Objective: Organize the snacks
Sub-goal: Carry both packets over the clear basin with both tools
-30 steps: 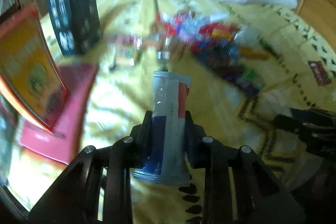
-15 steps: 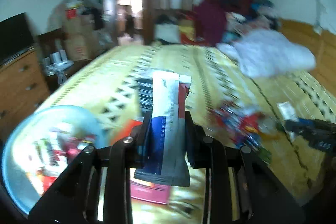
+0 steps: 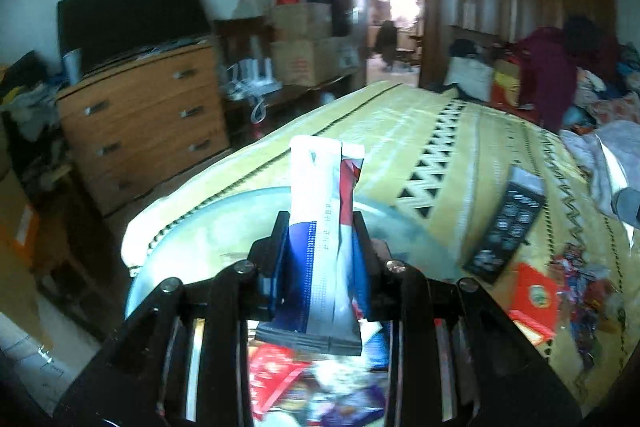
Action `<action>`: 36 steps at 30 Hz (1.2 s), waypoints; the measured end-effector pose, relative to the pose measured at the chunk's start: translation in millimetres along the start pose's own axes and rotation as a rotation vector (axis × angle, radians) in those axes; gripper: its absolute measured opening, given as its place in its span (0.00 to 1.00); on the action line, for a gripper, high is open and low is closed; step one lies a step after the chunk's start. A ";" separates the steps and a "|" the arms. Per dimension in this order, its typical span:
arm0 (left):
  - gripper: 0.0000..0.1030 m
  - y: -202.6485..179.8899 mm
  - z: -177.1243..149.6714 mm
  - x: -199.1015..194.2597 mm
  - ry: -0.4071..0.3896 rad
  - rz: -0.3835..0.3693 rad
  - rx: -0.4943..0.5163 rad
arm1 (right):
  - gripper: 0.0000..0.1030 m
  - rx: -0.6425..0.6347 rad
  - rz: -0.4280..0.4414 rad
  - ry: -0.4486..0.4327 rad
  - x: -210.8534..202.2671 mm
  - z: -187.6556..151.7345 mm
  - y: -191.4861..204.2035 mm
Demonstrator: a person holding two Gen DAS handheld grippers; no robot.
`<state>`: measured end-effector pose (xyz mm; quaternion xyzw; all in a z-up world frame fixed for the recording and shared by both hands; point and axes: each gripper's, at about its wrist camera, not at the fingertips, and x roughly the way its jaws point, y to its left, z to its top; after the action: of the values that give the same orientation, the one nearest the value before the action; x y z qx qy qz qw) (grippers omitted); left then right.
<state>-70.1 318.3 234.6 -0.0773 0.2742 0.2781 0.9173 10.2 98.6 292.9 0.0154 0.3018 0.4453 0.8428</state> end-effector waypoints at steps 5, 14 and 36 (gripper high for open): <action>0.28 31.4 -5.6 17.2 0.063 0.027 -0.052 | 0.44 -0.023 0.082 0.071 58.3 8.6 34.4; 0.27 62.1 -10.5 30.1 0.113 0.005 -0.082 | 0.44 -0.060 0.128 0.178 127.1 2.7 73.9; 0.27 63.8 -11.7 35.7 0.123 -0.009 -0.087 | 0.44 -0.047 0.127 0.196 131.3 -0.5 79.4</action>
<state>-85.9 384.7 206.0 -0.1353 0.3174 0.2803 0.8958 6.4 246.2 250.8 -0.0289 0.3707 0.5041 0.7795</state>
